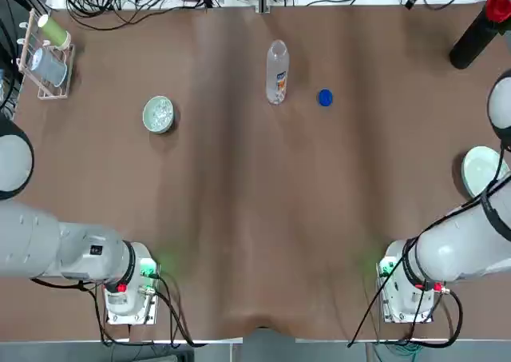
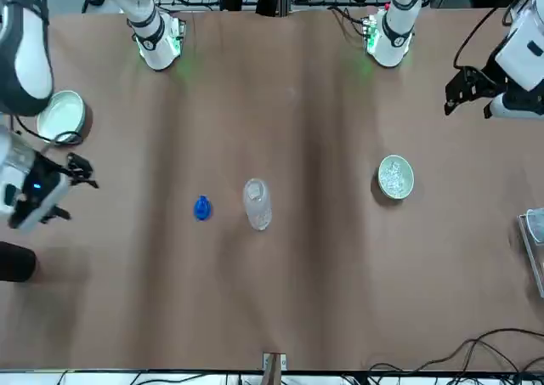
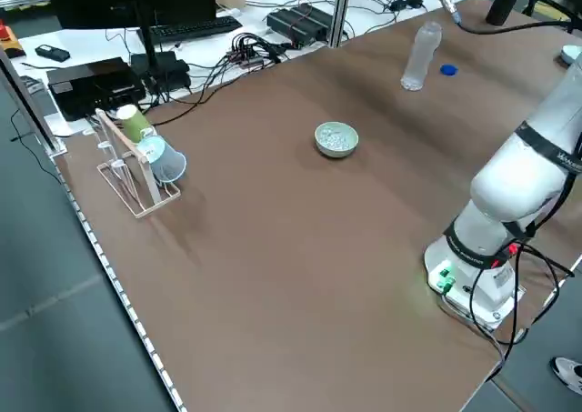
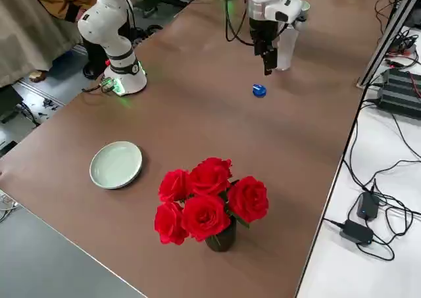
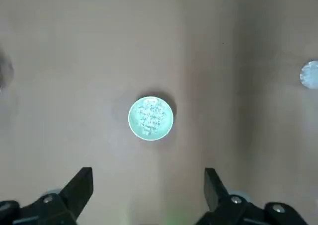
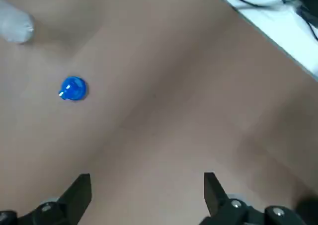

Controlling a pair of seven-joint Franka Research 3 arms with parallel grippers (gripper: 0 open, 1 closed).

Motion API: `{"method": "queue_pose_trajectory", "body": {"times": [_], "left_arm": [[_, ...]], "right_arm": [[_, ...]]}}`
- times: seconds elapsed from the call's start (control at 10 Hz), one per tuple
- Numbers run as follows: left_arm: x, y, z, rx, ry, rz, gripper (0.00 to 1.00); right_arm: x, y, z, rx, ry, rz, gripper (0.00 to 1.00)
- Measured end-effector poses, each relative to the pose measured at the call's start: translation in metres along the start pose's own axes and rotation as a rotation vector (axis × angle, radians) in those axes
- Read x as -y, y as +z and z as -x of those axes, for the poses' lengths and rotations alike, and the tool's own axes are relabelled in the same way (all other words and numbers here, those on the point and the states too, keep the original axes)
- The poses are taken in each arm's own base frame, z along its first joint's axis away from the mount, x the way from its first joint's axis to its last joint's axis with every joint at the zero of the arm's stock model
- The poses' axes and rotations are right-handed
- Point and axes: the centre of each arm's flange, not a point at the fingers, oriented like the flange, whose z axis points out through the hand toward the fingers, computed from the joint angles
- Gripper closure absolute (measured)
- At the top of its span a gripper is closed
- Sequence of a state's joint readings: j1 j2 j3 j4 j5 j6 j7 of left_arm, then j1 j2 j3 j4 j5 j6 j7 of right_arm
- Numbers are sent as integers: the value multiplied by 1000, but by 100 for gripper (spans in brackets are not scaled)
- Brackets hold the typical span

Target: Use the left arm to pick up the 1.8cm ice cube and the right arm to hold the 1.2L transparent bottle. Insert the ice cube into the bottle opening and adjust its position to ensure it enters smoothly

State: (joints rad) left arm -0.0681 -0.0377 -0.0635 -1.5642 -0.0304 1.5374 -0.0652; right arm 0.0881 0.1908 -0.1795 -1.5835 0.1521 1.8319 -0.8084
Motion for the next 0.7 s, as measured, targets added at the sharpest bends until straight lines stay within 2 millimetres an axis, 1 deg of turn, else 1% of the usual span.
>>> {"method": "queue_pose_trajectory", "body": {"times": [0.1,0.2,0.3,0.4,0.6,0.7], "left_arm": [[0,3,-1,-2,-1,0,1],[0,4,-1,-2,0,0,1],[0,4,-1,-2,0,0,1],[0,4,-1,-1,0,0,1],[0,5,-1,-1,0,0,1],[0,5,-1,-1,0,0,1]], "right_arm": [[-4,-17,16,36,111,12,0],[-1,-34,26,95,254,19,0],[9,-51,30,138,380,19,0],[13,-66,31,145,472,29,0],[7,-87,41,118,601,54,0],[8,-96,46,111,662,58,0]]}}
